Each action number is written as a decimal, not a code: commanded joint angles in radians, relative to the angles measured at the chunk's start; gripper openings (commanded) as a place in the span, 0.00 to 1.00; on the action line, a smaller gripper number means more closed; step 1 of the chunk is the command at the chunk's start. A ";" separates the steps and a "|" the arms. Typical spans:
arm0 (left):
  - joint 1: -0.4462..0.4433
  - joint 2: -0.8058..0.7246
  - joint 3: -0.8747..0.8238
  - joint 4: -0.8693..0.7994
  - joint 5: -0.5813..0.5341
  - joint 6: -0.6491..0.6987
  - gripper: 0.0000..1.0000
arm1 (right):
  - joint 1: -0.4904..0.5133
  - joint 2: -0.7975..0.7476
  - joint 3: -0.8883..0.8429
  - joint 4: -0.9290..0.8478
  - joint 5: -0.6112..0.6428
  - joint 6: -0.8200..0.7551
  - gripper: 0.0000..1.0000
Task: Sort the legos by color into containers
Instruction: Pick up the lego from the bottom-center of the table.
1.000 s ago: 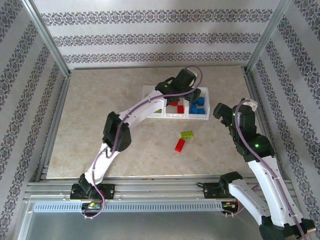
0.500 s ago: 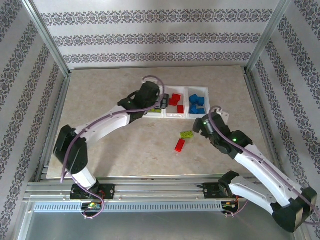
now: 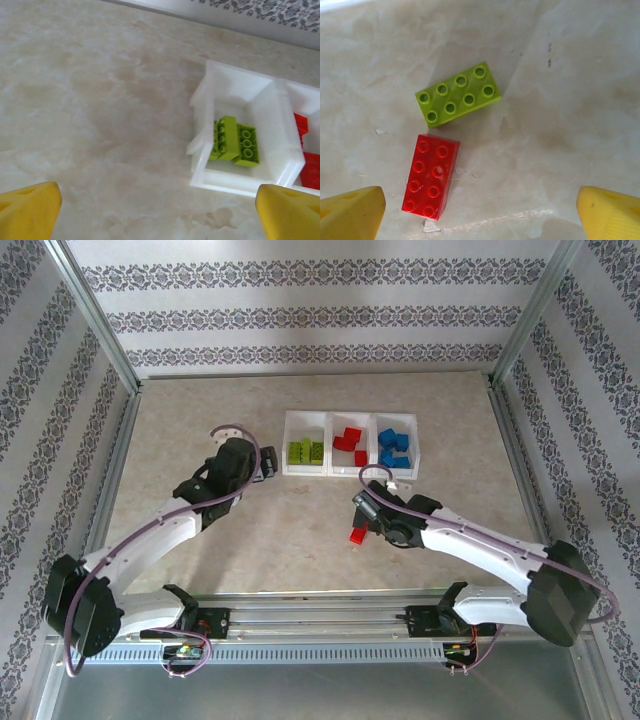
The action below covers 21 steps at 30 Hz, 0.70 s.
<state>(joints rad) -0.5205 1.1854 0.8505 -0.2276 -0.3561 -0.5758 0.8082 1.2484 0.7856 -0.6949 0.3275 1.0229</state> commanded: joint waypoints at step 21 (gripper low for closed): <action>0.065 -0.163 -0.177 -0.078 -0.013 -0.113 1.00 | 0.008 0.430 0.189 0.068 -0.221 -0.043 0.79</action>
<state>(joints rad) -0.4702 1.0359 0.6918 -0.2775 -0.3679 -0.6670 0.8082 1.6543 0.9512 -0.6144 0.1257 0.9703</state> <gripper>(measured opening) 0.995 0.790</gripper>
